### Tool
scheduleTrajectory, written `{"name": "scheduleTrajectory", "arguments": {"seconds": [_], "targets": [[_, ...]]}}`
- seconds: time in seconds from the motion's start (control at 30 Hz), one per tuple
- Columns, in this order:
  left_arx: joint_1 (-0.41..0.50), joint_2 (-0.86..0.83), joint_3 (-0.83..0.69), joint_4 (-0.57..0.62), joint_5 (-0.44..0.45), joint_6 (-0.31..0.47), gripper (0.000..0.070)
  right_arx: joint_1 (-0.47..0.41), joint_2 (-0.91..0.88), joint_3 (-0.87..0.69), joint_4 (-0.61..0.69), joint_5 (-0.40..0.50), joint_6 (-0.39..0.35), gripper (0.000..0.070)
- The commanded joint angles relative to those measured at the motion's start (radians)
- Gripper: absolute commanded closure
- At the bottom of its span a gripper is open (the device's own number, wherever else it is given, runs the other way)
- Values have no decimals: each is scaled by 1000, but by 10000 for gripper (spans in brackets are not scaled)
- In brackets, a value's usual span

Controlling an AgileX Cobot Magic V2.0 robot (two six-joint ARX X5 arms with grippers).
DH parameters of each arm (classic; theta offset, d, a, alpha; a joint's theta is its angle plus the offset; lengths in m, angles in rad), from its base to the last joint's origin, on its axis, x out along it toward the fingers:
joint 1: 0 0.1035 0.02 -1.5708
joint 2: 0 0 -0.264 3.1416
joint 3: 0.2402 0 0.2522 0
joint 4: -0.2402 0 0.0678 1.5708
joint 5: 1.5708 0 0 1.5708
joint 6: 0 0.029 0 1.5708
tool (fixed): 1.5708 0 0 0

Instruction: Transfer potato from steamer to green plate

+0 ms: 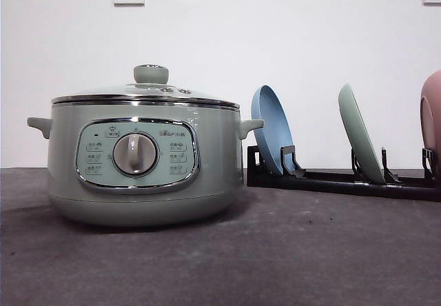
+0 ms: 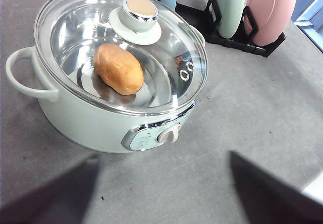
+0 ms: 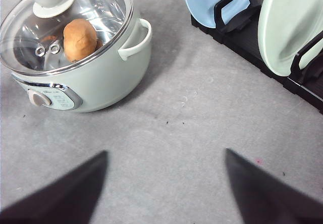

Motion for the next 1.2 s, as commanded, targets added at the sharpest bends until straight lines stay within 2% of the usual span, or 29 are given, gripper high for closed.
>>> {"name": "scheduleTrajectory", "arguments": {"seconds": [0.0, 0.33, 0.6, 0.77, 1.17], "targets": [[-2, 5, 19, 12, 8, 19, 63, 3, 4, 18, 10, 1, 10, 177], [-2, 5, 19, 10, 8, 19, 64, 3, 5, 19, 12, 2, 39, 177], [-2, 5, 20, 14, 8, 19, 64, 3, 52, 53, 73, 36, 133, 177], [-2, 5, 19, 14, 8, 19, 64, 3, 164, 150, 92, 83, 146, 177], [-2, 5, 19, 13, 8, 19, 64, 3, 545, 451, 142, 87, 172, 177]]}}
